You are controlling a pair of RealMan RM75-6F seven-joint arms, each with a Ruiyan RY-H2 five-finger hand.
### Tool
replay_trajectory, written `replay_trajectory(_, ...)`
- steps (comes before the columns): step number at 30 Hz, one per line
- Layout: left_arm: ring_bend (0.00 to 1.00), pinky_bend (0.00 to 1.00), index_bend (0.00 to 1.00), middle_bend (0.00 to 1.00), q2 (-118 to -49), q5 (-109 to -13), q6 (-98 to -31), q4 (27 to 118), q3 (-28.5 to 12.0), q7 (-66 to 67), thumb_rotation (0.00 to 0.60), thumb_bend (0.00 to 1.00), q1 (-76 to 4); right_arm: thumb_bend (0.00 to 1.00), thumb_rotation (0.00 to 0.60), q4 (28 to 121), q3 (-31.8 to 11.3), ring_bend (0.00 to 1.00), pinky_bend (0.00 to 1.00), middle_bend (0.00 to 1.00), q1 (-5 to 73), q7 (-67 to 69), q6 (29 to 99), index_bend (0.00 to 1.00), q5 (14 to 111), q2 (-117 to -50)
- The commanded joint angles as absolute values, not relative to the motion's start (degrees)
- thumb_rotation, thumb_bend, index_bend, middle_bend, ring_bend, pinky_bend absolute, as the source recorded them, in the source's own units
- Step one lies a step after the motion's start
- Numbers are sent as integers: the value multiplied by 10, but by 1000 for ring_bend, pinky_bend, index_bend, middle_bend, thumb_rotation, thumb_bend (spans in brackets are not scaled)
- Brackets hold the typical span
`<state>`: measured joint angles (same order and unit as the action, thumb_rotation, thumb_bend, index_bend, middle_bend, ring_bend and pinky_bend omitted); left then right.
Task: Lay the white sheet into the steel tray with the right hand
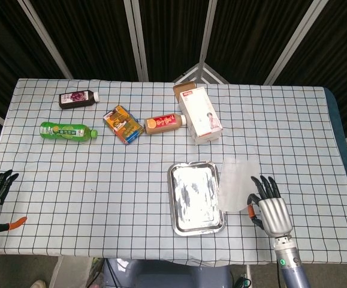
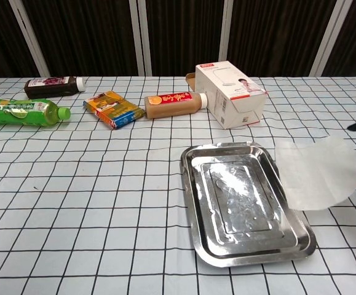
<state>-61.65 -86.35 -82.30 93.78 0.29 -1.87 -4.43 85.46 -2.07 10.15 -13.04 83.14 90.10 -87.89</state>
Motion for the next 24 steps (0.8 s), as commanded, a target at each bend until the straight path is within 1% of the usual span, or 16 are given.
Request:
replay_trajectory(1,0,0,0,0,-617,-863,-823,938,3,-18,600,0,-44,555,600,902,-31,0,0,142,111,-113,860,596,940,-867)
replay_trajectory(5,0,0,0,0,-617,-862,-822,938,2,-17,600,0,-45,555,600,956,-36,0,0,143,125,-129,872,597,984,-856)
replay_trajectory(10,0,0,0,0,-617,-861,-823,937,2,-17,600,0,-45,556,600,1011,-38,0,0,144,141,-171,856,597,1009,-857)
replay_trajectory(13,0,0,0,0,-617,-860,-822,937,1,-18,600,0,-45,555,600,1033,-31,0,0,144,145,-192,845,597,1016,-867)
replay_trajectory(16,0,0,0,0,-617,-860,-820,936,1,-19,600,0,-45,555,600,1039,-23,0,0,144,144,-200,840,597,1020,-876)
replay_trajectory(19,0,0,0,0,-616,-861,-820,936,2,-21,600,0,-46,555,600,1037,-6,0,0,150,138,-202,836,603,1020,-890)
replay_trajectory(24,0,0,0,0,-617,-864,-820,935,2,-22,600,0,-46,555,600,1000,21,0,0,154,128,-198,830,607,1021,-904)
